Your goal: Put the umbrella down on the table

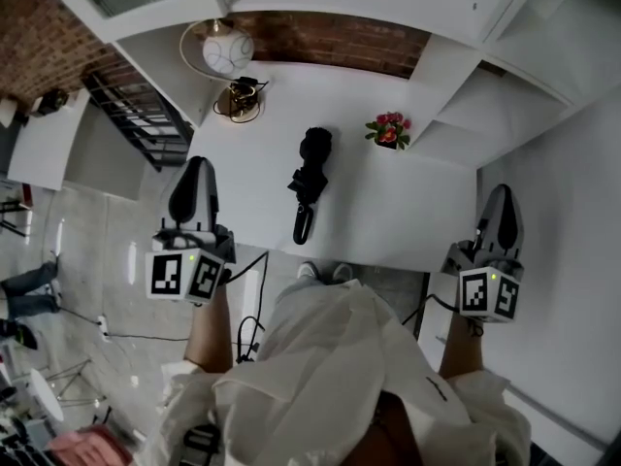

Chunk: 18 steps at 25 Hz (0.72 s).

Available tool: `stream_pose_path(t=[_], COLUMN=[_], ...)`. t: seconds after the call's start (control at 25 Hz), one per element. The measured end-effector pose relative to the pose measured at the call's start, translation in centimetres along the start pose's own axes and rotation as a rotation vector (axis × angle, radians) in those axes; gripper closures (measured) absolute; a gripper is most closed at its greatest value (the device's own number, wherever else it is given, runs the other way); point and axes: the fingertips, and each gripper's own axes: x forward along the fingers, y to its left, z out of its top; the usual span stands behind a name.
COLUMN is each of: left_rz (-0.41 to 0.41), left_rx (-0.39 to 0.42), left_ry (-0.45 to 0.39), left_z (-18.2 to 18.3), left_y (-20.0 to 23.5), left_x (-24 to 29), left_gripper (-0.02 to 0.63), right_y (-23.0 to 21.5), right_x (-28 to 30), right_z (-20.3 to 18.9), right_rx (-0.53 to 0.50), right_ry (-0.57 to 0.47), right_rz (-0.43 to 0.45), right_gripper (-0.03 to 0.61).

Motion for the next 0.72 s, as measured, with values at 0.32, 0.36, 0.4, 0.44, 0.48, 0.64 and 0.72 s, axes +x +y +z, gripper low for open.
stream_pose_path(t=[0.32, 0.36, 0.4, 0.44, 0.48, 0.64, 0.72], left_rz=[-0.036, -0.039, -0.04, -0.041, -0.042, -0.045, -0.049], left_rx=[0.013, 0.01, 0.009, 0.007, 0.005, -0.001, -0.001], left_ry=[-0.057, -0.055, -0.054, -0.053, -0.052, -0.041, -0.038], left_z=[2.2, 2.1, 2.1, 2.0, 1.9, 1.5, 1.6], left_y=[-0.3, -0.4, -0.5, -0.5, -0.4, -0.3, -0.3], left_x=[-0.3, -0.3, -0.2, -0.1, 0.0, 0.3, 0.4], left_gripper=[0.56, 0.56, 0.56, 0.56, 0.56, 0.56, 0.56], right_y=[-0.9, -0.9, -0.9, -0.9, -0.8, -0.9, -0.9], right_x=[-0.8, -0.9, -0.9, -0.8, -0.8, -0.8, -0.8], right_z=[1.7, 1.7, 1.6, 1.5, 1.3, 1.2, 1.2], right_rx=[-0.004, -0.003, -0.002, -0.003, -0.003, -0.011, -0.014], right_ry=[-0.036, -0.033, -0.029, -0.024, -0.021, -0.016, -0.014], right_rz=[-0.04, -0.042, -0.043, -0.043, -0.044, -0.05, -0.053], right_gripper=[0.56, 0.56, 0.56, 0.56, 0.56, 0.56, 0.56])
